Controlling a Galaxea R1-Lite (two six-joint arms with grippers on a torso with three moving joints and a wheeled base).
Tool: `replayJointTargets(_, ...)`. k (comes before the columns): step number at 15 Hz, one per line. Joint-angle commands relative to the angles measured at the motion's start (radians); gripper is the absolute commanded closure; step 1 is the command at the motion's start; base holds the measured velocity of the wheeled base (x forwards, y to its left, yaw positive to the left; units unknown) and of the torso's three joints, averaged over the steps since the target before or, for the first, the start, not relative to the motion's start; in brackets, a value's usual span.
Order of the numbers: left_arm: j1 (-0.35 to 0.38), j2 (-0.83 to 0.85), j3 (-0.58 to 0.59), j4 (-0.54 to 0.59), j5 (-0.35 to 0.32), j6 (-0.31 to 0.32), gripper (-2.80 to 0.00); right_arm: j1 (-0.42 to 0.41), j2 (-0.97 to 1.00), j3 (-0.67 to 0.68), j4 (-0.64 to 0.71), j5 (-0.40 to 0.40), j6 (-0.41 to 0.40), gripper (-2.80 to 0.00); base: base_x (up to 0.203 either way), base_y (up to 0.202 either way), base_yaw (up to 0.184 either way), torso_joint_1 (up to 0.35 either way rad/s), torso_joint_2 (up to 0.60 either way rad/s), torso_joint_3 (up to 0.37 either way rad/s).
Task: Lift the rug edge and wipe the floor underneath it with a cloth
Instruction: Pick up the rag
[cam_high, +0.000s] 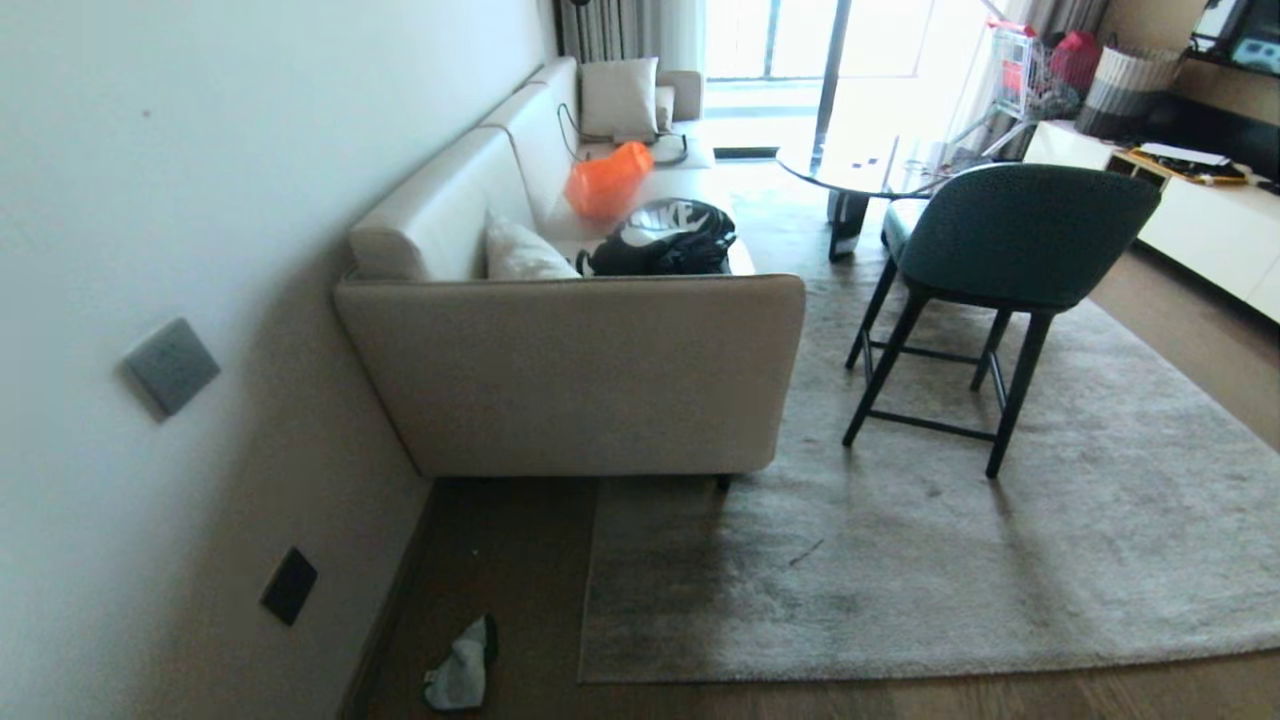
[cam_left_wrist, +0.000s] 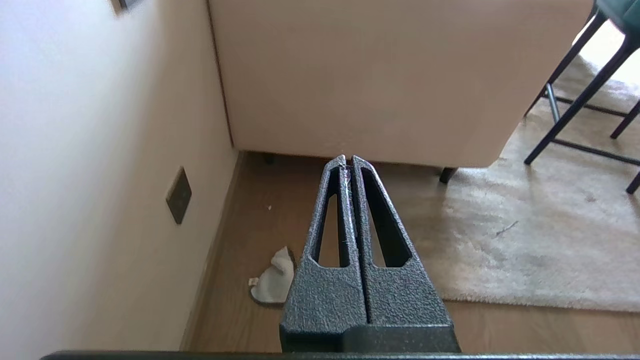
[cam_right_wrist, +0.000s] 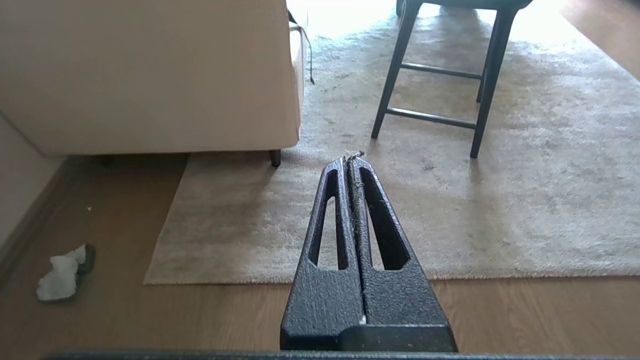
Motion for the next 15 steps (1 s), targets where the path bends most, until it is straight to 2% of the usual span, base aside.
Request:
replayJointTargets(1,0.000,0.000,0.000,-0.001,0.000,-0.001,0.00,0.000,0.001,0.000,0.000,0.000,0.000,0.00,0.000,0.000,0.000,-0.072,0.47,0.387)
replayJointTargets(9,0.000,0.000,0.000,-0.001,0.000,-0.001,0.00,0.000,0.001,0.000,0.000,0.000,0.000,0.00,0.000,0.000,0.000,-0.018,0.44,0.419)
replayJointTargets(15,0.000,0.000,0.000,-0.001,0.000,-0.001,0.00,0.001,0.001,0.000,0.000,0.000,0.000,0.00,0.000,0.000,0.000,0.000,0.03,0.037)
